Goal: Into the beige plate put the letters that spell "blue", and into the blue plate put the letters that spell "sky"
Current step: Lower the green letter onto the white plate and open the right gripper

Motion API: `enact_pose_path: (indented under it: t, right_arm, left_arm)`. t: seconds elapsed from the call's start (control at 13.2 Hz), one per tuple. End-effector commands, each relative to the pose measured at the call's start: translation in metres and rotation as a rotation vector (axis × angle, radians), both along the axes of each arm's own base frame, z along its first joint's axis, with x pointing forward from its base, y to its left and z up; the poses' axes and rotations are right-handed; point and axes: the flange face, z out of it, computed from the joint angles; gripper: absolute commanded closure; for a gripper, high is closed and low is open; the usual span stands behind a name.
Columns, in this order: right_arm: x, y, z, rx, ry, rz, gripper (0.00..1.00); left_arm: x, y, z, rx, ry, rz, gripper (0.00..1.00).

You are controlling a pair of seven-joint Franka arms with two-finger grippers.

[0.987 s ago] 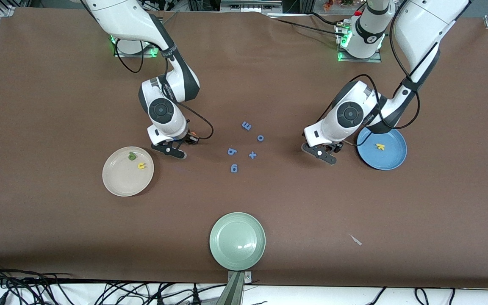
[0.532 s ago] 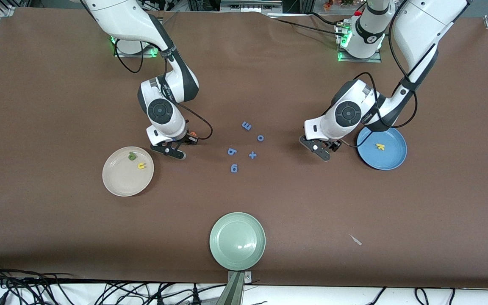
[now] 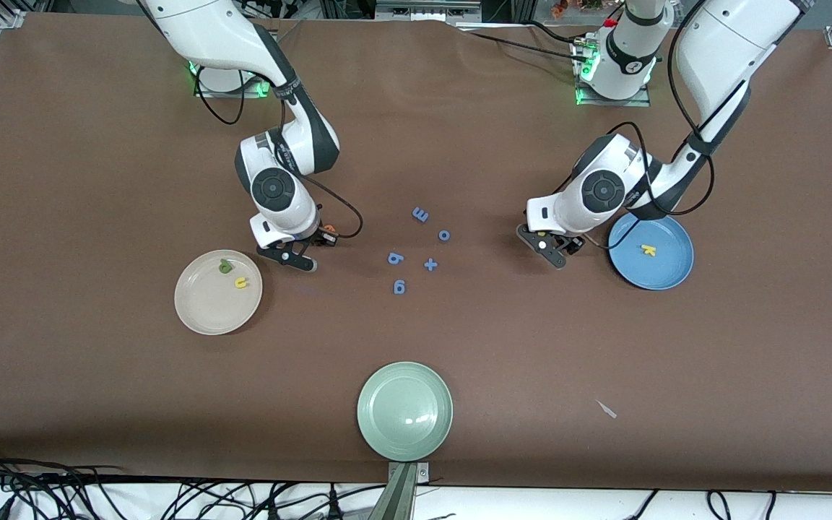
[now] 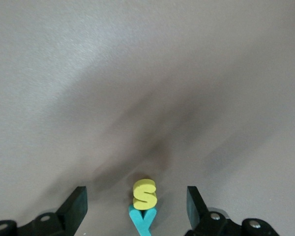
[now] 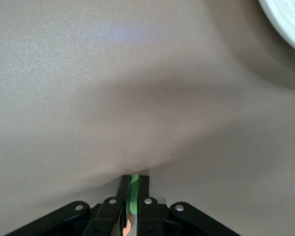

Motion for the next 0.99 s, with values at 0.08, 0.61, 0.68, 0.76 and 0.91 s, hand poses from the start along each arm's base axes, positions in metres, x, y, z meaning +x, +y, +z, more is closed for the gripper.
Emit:
enact_pose_path:
  t: [0.08,0.61,0.68,0.76,0.91]
  right_arm:
    - [0.019,-0.025,0.039,-0.001,0.034,0.05,1.0]
    - [0.09,-0.149,0.074,-0.04,0.035,0.244,1.0]
    - [0.093,-0.16,0.073,-0.036,0.035,0.247,1.0]
    - [0.094,-0.164,0.072,-0.034,0.036,0.24,1.0]
    - [0.093,-0.163,0.07,-0.035,0.038,0.232,0.69]
  left_arm:
    - [-0.012,0.005,-0.001,0.006,0.002,-0.033,0.28]
    - [-0.019,0.009,0.006,0.028,-0.008,-0.024,0.66]
    - [-0.02,0.009,0.005,0.028,-0.007,-0.024,0.66]
    - [-0.02,0.008,0.005,0.028,-0.005,-0.026,0.66]
    - [-0.021,0.008,0.003,0.027,-0.002,-0.026,0.66]
